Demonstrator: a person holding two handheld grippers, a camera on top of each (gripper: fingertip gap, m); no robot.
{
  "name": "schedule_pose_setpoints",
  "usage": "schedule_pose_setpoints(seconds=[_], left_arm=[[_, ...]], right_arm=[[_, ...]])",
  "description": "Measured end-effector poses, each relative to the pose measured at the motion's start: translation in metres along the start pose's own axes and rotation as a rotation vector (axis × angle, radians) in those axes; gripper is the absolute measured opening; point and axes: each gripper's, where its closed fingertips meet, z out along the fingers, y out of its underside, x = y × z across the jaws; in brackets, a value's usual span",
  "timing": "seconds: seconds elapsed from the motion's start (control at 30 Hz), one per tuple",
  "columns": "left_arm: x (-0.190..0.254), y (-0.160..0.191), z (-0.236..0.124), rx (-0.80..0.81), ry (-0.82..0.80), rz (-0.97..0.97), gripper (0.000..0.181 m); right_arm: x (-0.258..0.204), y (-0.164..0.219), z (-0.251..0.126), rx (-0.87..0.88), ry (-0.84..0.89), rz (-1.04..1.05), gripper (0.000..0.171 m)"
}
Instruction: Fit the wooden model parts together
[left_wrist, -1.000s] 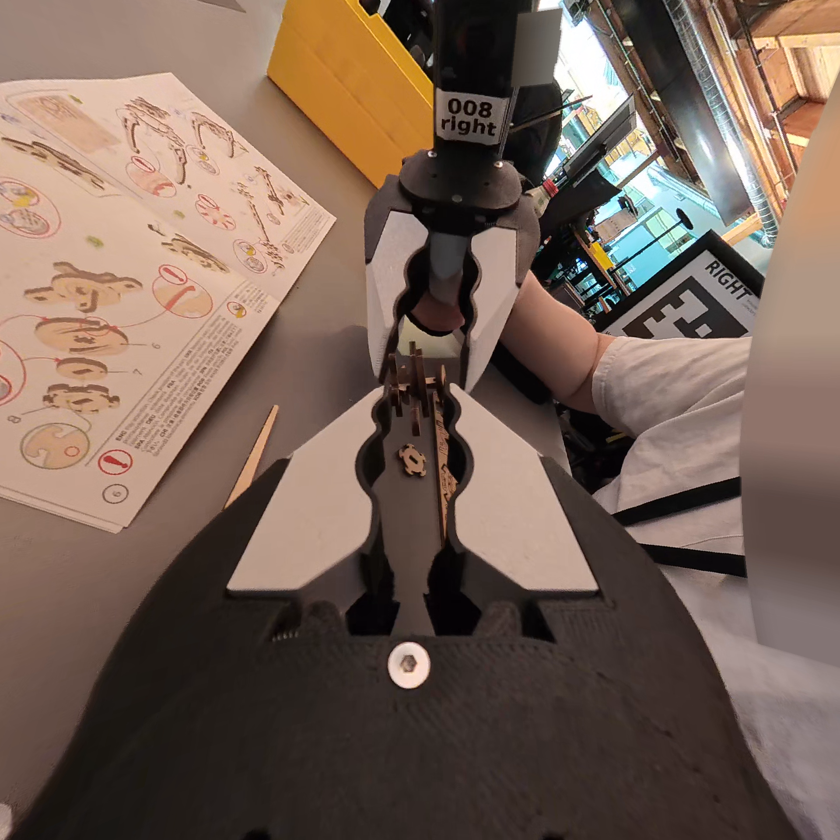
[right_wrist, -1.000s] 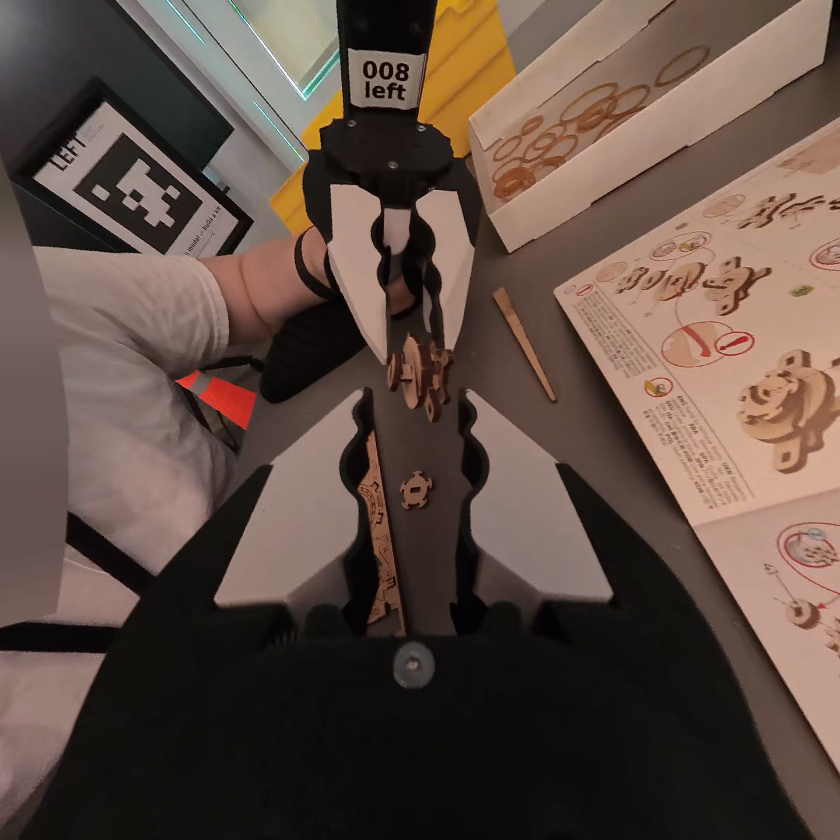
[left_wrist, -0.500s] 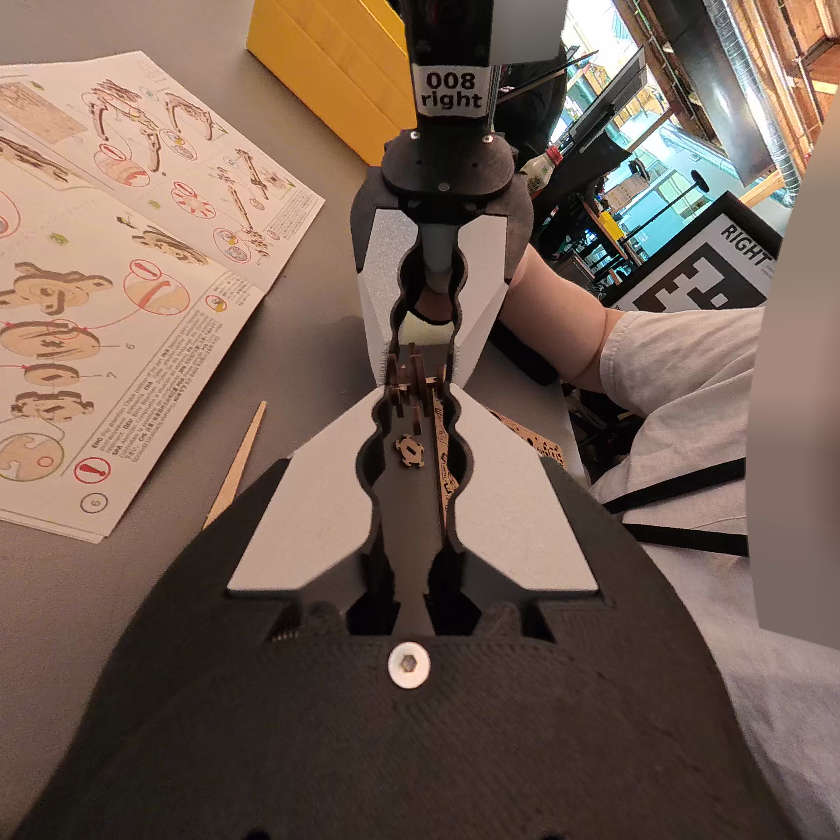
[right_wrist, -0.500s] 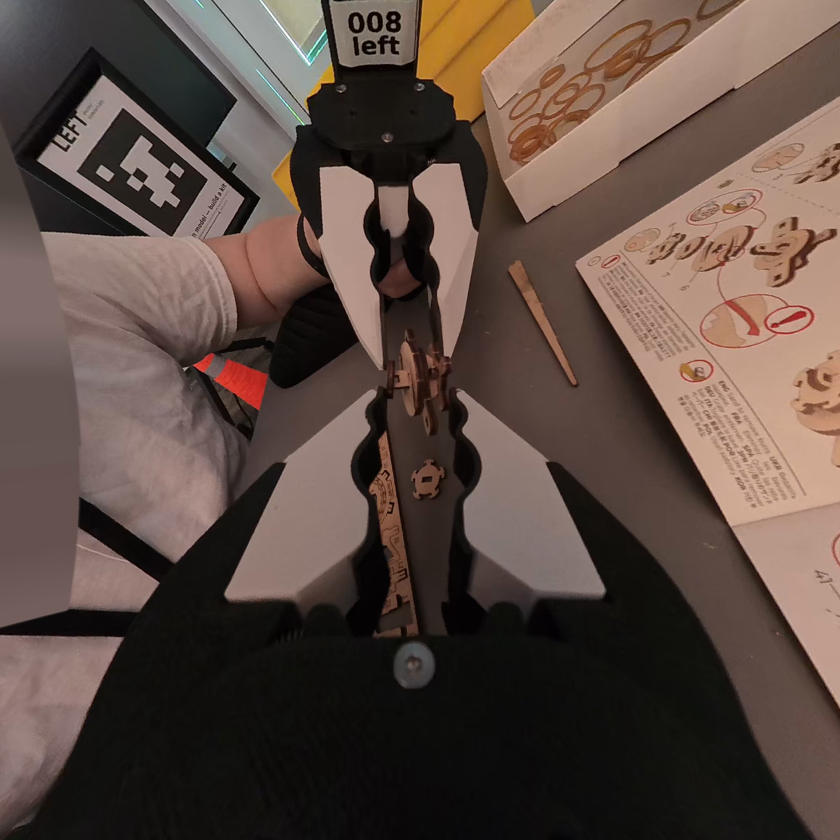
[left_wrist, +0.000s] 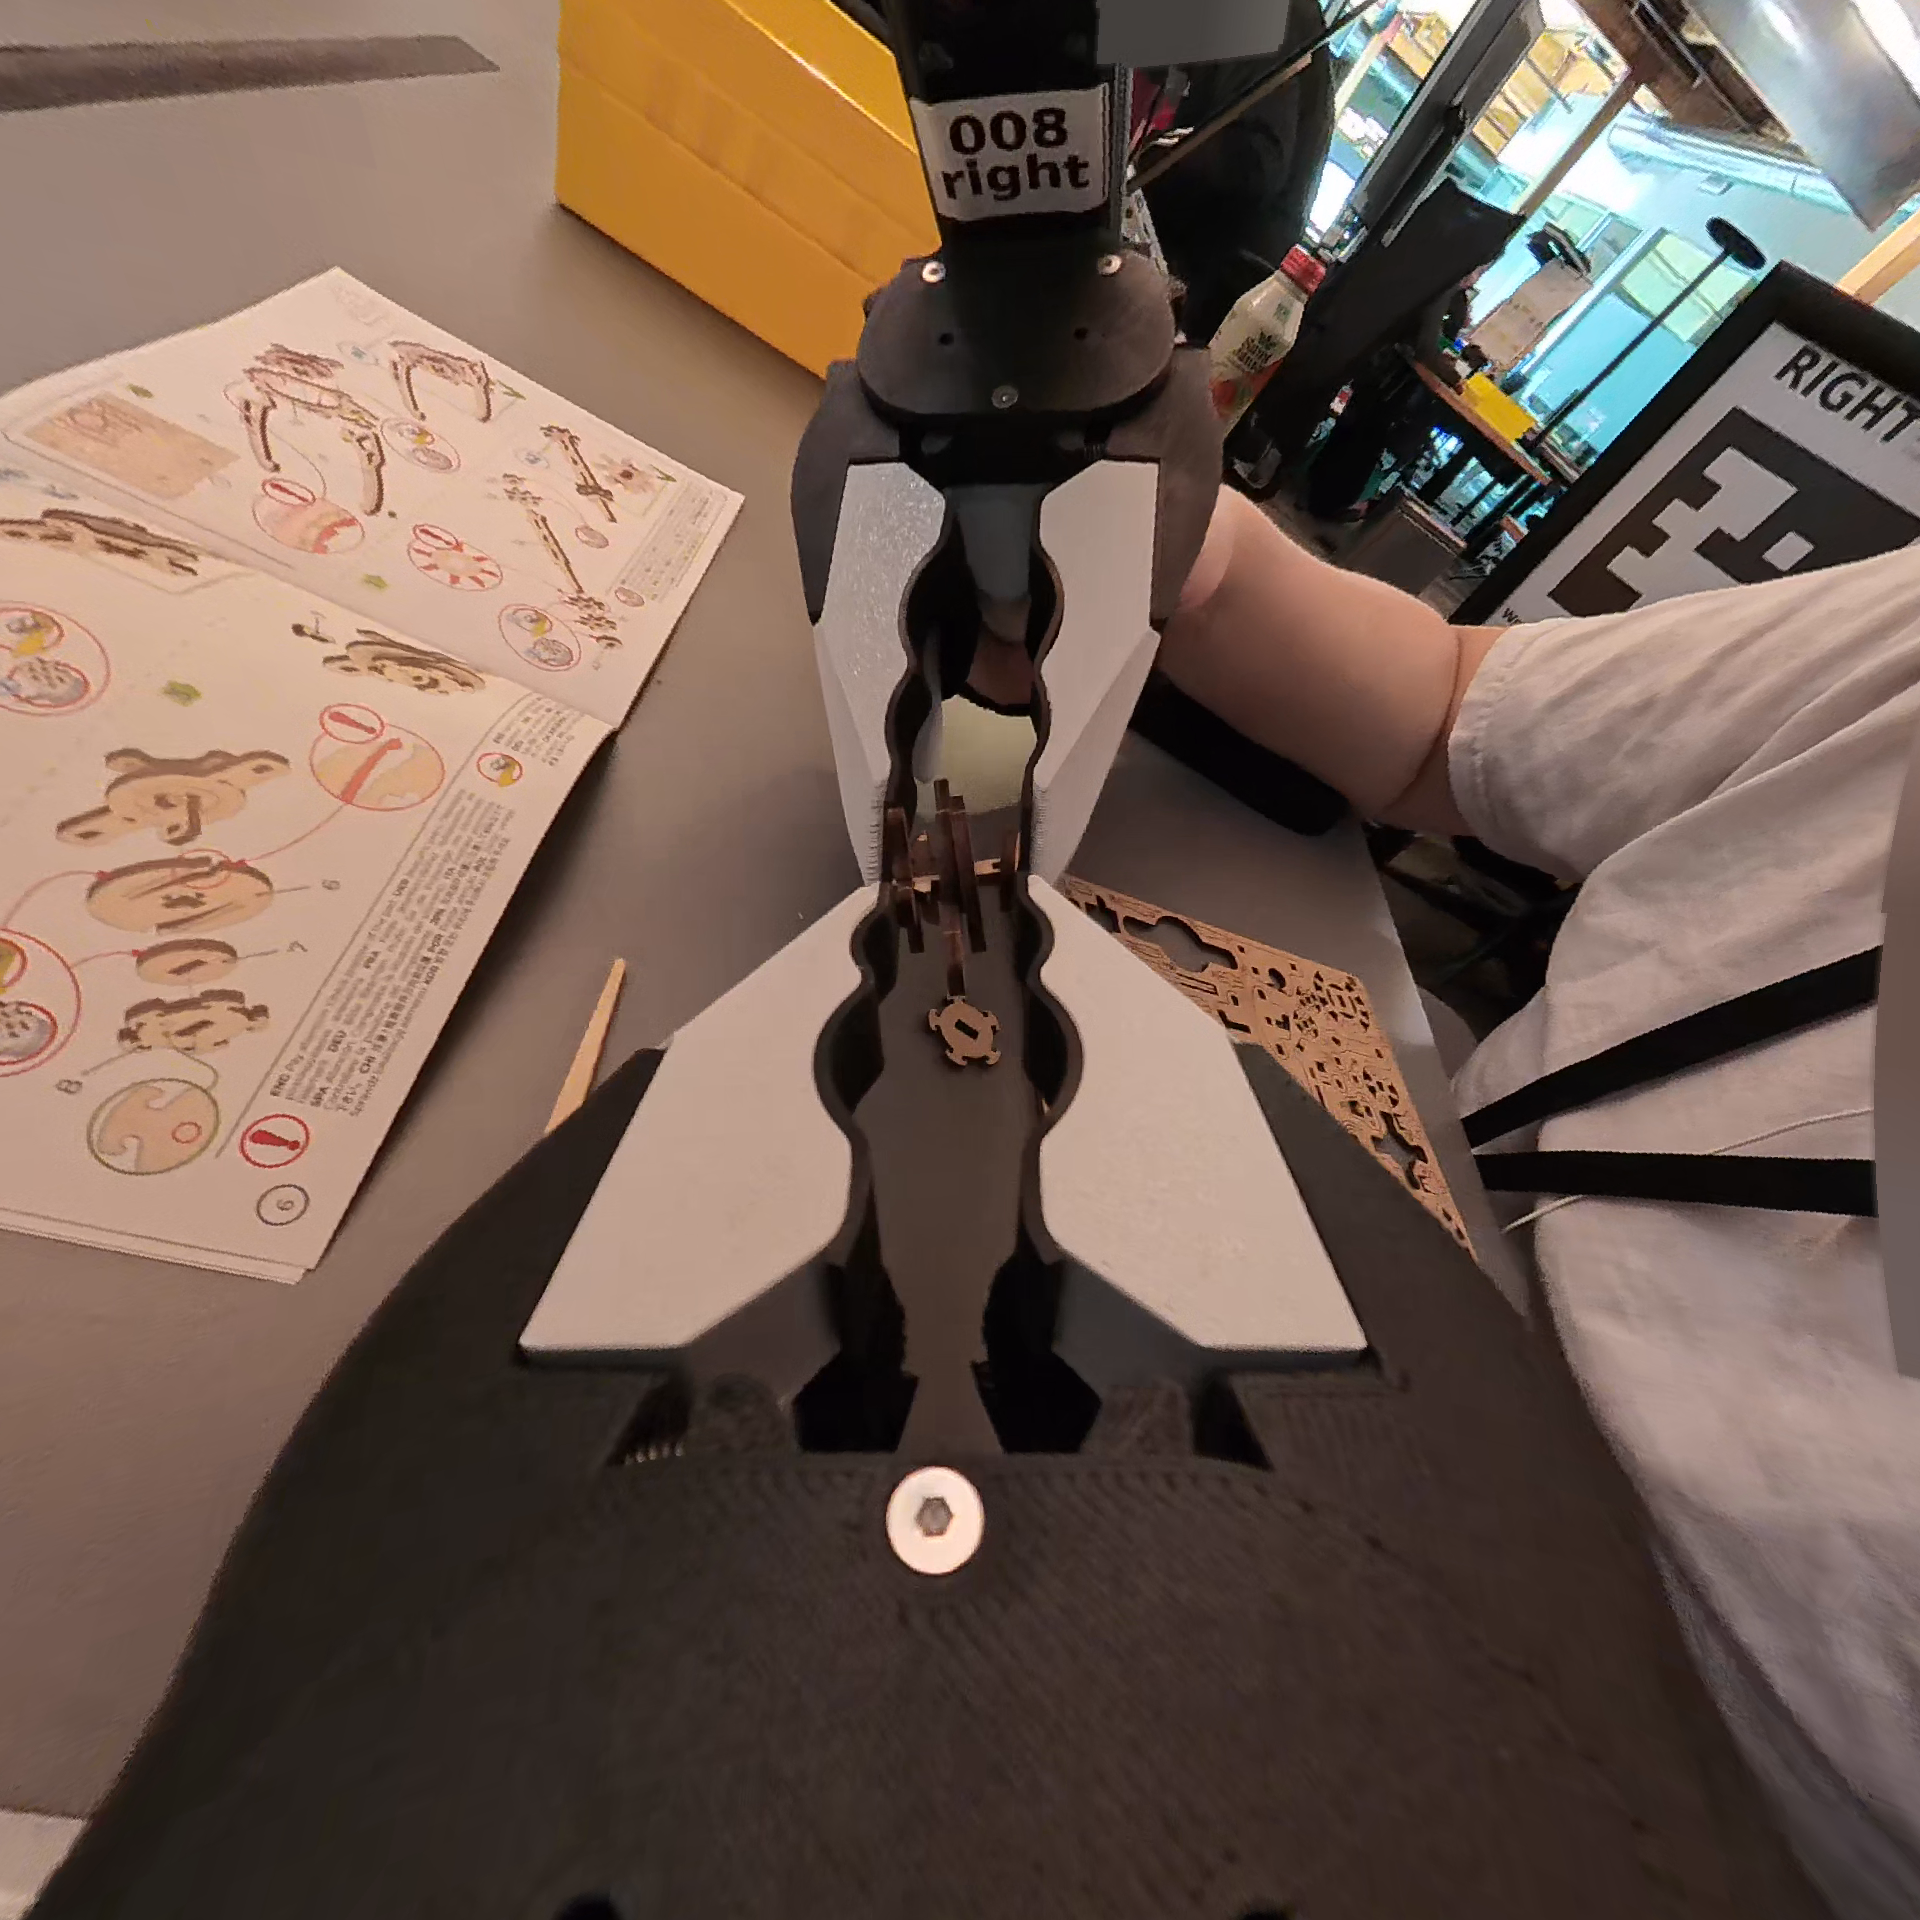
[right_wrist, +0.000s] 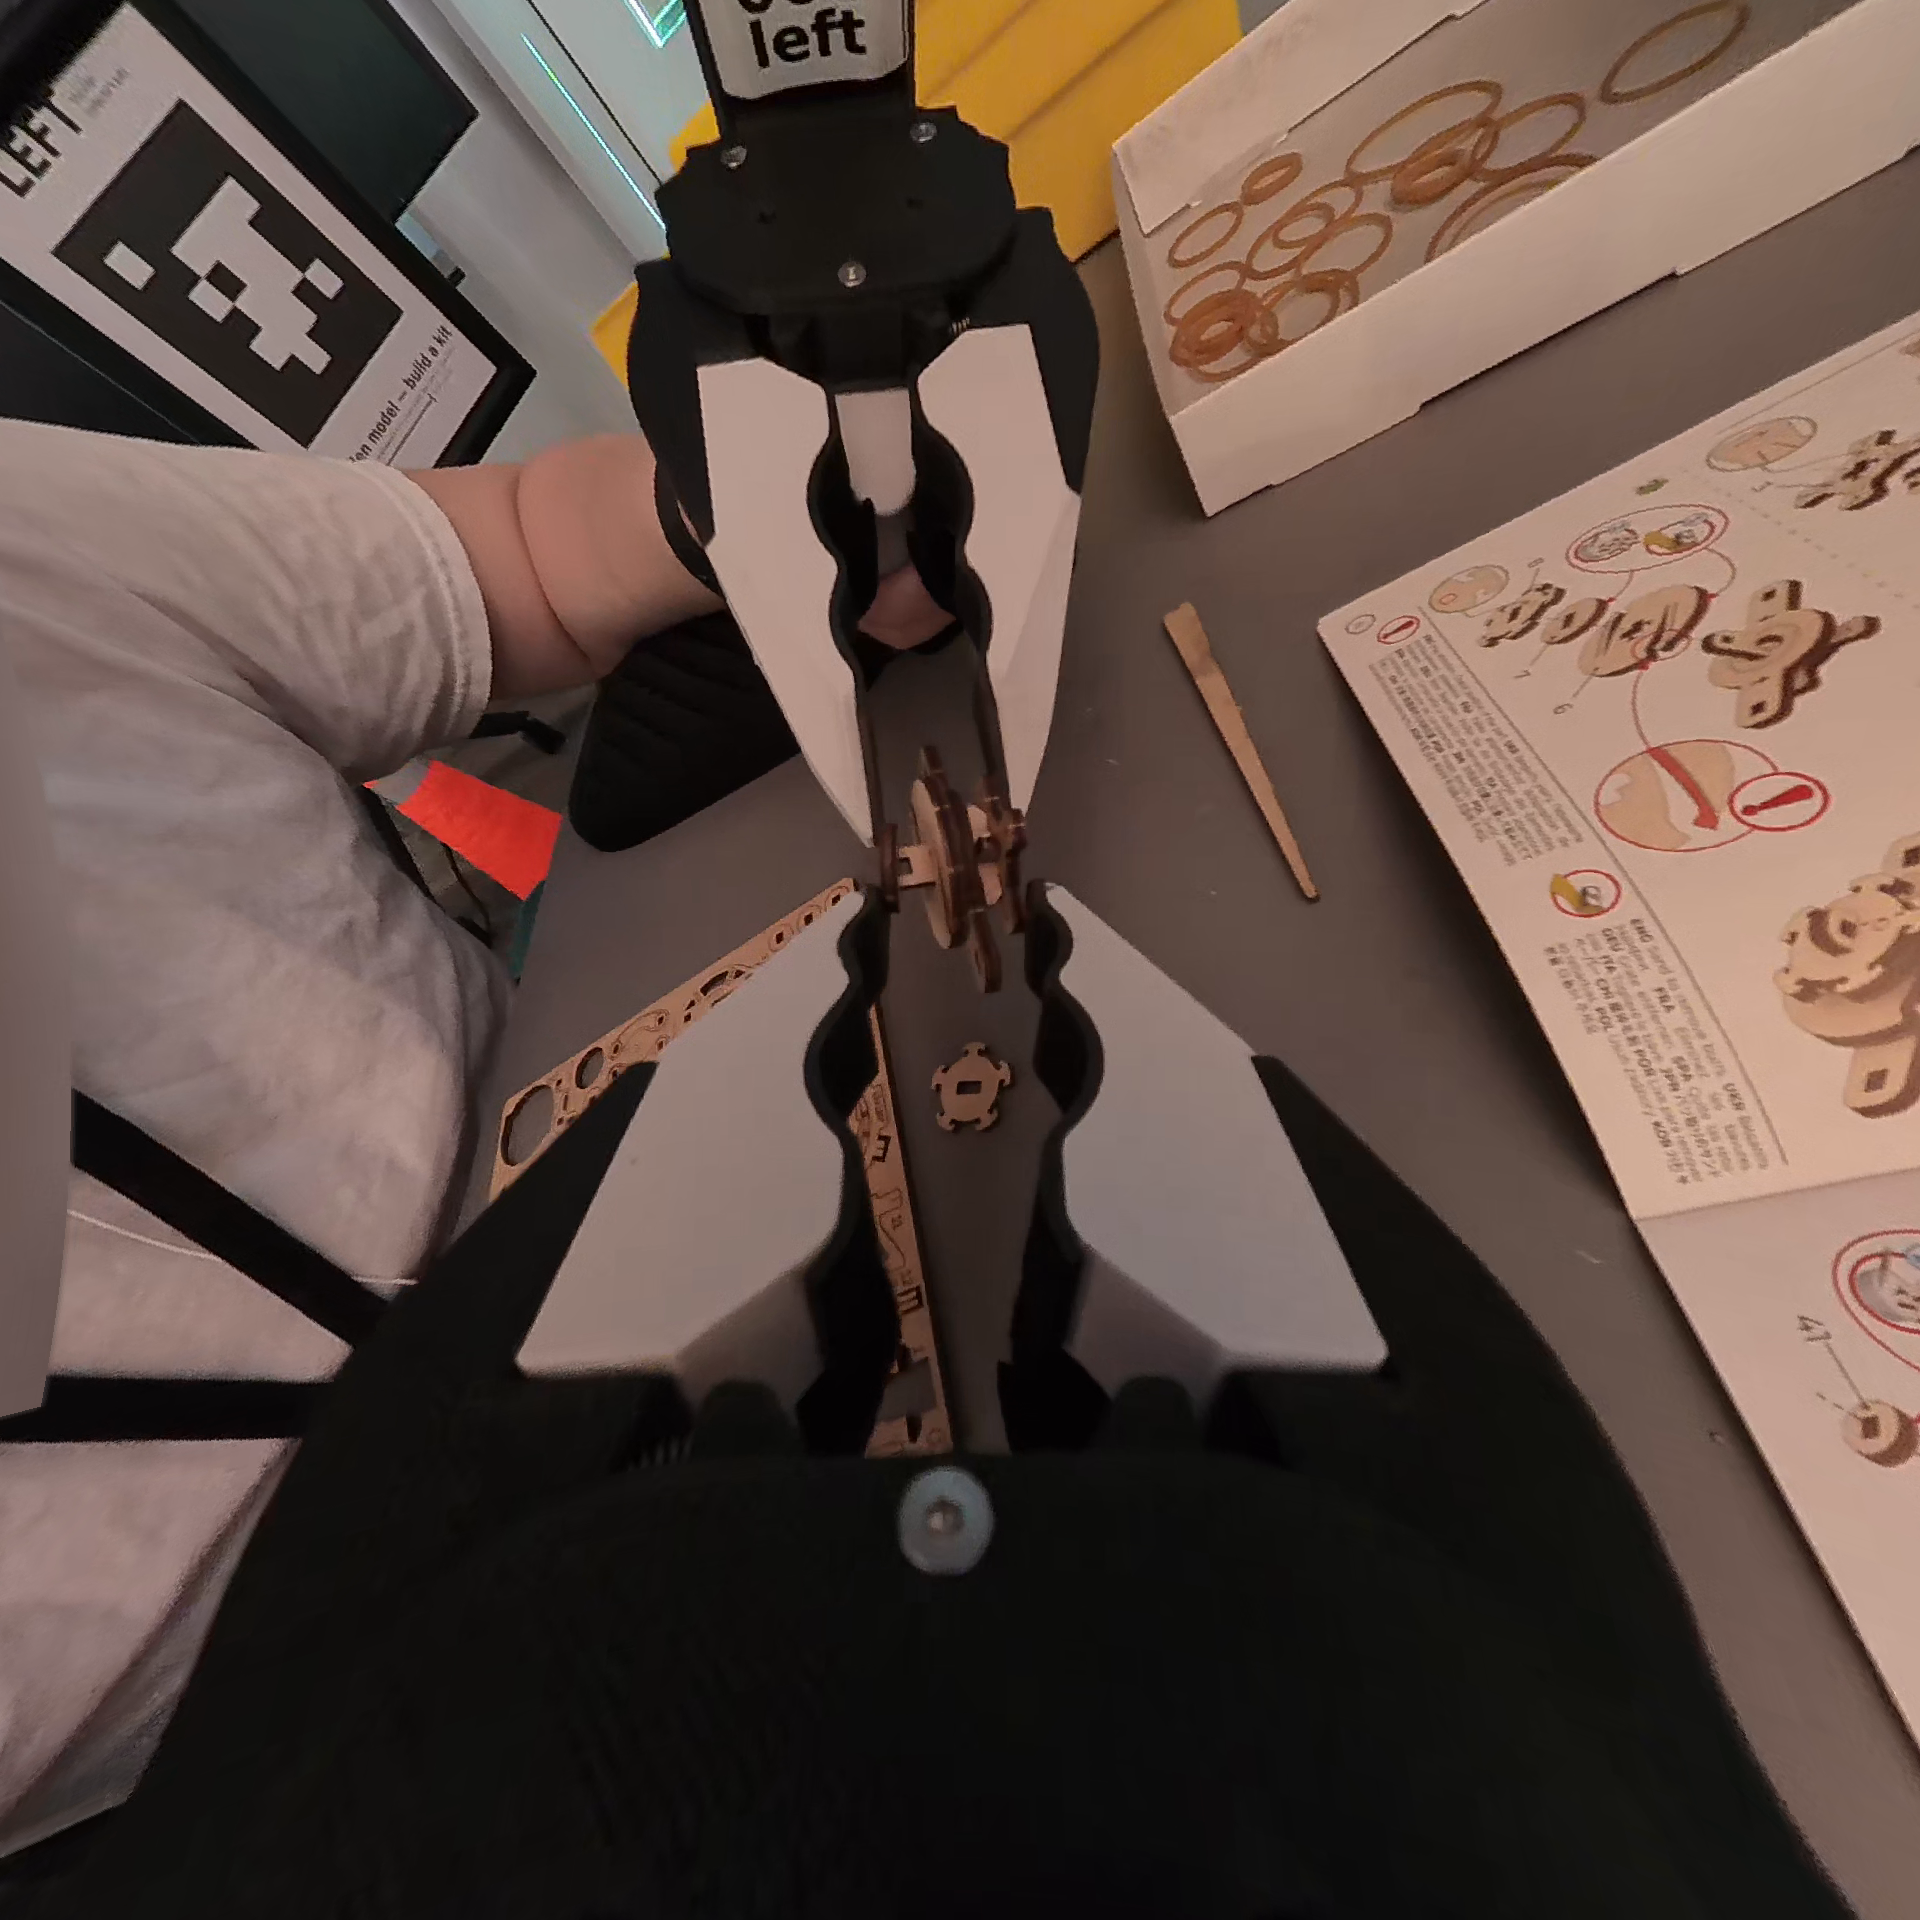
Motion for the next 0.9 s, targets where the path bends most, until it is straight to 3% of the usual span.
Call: schedule_pose_setpoints(seconds=[0.17, 0.43, 0.7, 0.9], left_arm=[[0.005, -0.005, -0.002, 0.027, 0.005, 0.07, 0.019], [0.017, -0.015, -0.006, 0.073, -0.107, 0.403, 0.02], [0.016, -0.014, -0.007, 0.074, -0.188, 0.589, 0.02], [0.019, -0.011, -0.006, 0.058, -0.235, 0.713, 0.02]], right_arm=[[-0.005, -0.004, -0.002, 0.017, -0.006, -0.091, 0.026], [-0.012, -0.011, -0.008, 0.063, 0.021, -0.276, 0.026], [-0.011, -0.018, -0.013, 0.05, 0.248, -0.621, 0.025], [-0.012, -0.014, -0.011, 0.039, 0.228, -0.616, 0.026]])
